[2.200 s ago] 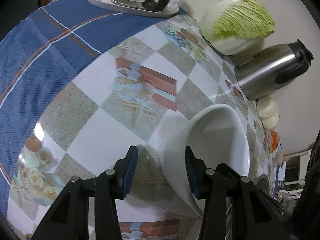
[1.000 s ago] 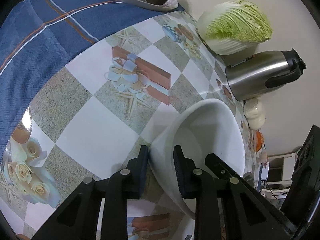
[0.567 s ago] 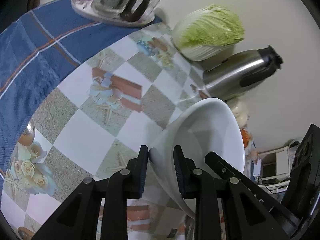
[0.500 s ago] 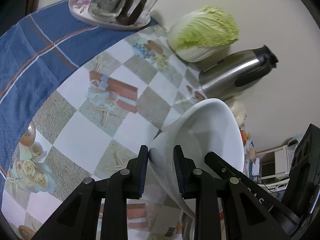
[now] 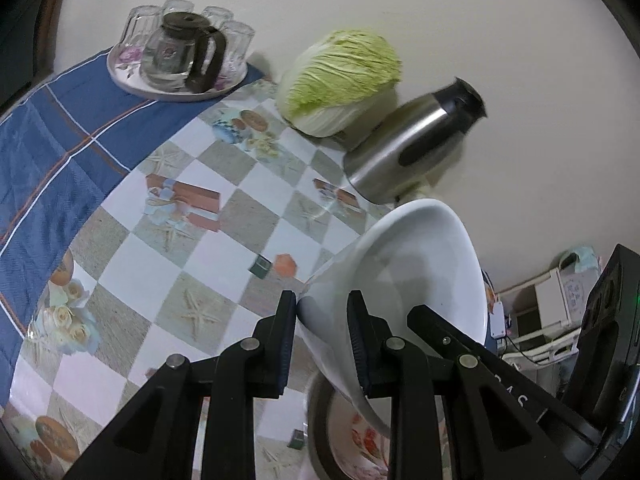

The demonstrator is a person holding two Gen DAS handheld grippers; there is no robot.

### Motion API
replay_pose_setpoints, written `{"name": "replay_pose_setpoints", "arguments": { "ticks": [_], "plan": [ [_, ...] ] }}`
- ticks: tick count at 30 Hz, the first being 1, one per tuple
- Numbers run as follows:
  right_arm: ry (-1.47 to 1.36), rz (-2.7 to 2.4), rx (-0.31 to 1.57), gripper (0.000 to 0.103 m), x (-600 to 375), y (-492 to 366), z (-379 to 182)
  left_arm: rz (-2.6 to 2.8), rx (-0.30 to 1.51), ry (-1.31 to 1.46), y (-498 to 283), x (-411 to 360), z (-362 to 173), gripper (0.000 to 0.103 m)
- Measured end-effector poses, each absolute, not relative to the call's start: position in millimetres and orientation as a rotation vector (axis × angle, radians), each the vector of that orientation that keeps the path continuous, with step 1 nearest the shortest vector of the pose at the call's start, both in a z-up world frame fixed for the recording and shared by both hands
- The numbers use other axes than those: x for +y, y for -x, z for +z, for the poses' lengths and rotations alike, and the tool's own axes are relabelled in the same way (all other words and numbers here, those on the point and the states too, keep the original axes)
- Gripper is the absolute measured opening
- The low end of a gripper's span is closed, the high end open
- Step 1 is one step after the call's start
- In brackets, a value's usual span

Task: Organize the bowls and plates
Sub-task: 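Lift the white square bowl with both grippers and carry it over the tray, then lower the square bowl with both grippers into the red-rimmed bowl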

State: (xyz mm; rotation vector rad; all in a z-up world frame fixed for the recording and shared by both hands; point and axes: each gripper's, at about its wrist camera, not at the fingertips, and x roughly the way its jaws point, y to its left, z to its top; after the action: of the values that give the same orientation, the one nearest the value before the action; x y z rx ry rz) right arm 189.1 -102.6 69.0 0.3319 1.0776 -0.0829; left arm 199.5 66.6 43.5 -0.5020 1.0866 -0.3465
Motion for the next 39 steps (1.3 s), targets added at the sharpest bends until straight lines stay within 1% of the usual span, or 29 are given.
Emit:
{"name": "replay_pose_setpoints", "arguments": {
  "ticks": [9,16,25,39],
  "plan": [
    [-0.374,-0.116,1.041,0.013,-139.4,-149.4,85.8,-0.387,1.087,0.419,-172.4,28.5,65.4,0.027],
    [-0.426,-0.142,1.004,0.013,-163.1,-117.9,88.8,-0.394,1.091,0.313,-153.0,-2.0,73.7,0.027],
    [-0.521,-0.147,1.003,0.013,-185.4,-86.4,66.5,-0.375,1.109,0.197,-131.5,-26.7,64.2,0.027],
    [-0.676,-0.126,1.002,0.013,-216.1,-63.0,33.1,-0.35,1.141,0.059,-127.0,-61.8,51.5,0.027]
  ]
}}
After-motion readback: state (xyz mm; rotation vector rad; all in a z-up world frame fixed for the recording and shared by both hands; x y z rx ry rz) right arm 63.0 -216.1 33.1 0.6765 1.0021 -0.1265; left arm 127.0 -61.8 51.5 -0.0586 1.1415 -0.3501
